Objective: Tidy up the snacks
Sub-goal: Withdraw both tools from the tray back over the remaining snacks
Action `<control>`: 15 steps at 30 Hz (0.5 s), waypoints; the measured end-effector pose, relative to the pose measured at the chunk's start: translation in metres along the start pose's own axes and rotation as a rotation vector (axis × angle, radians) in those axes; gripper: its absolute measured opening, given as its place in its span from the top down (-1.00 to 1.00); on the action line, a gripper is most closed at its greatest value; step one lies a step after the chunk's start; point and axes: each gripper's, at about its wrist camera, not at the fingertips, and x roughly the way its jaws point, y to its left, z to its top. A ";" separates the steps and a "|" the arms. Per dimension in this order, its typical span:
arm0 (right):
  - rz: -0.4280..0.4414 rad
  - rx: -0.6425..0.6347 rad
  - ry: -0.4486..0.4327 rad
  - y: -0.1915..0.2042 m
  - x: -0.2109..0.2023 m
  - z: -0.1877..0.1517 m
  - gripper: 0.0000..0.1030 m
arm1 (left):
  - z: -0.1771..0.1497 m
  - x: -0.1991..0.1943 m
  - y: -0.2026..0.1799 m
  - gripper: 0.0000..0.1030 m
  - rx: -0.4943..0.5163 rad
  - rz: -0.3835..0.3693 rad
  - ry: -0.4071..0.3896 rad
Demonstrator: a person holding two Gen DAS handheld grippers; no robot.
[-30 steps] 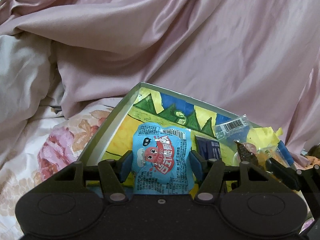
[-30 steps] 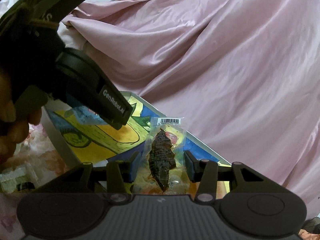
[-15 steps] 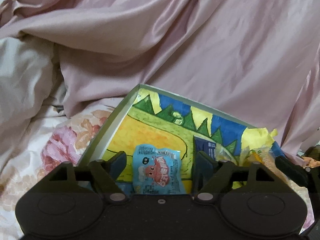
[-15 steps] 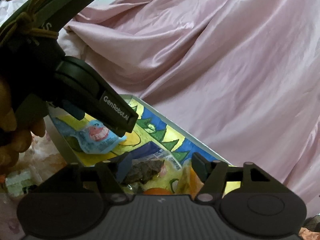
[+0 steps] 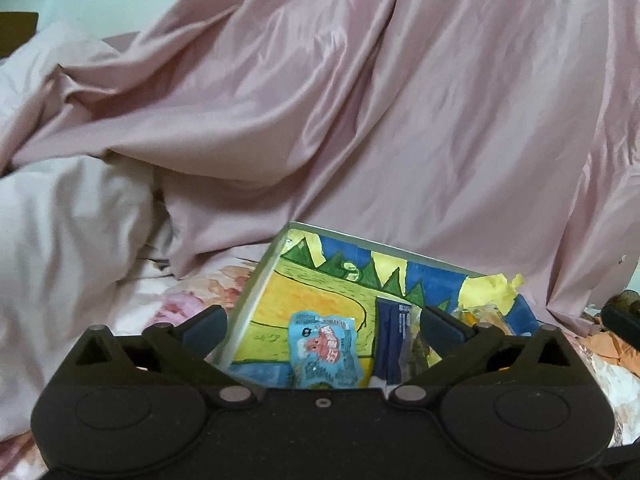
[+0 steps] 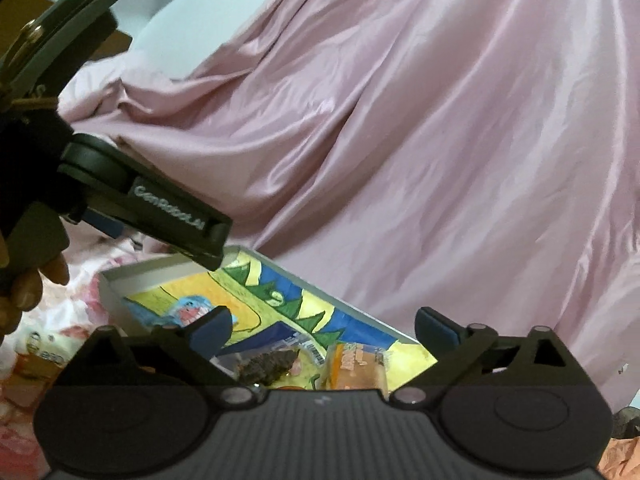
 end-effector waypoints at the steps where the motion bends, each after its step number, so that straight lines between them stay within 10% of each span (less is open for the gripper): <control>1: -0.003 0.004 -0.009 -0.001 -0.006 0.002 -0.99 | 0.000 -0.008 0.001 -0.98 0.000 0.002 -0.003; 15: -0.028 0.125 -0.073 -0.004 -0.091 0.011 -0.99 | -0.023 -0.106 0.010 -0.98 0.029 0.033 -0.074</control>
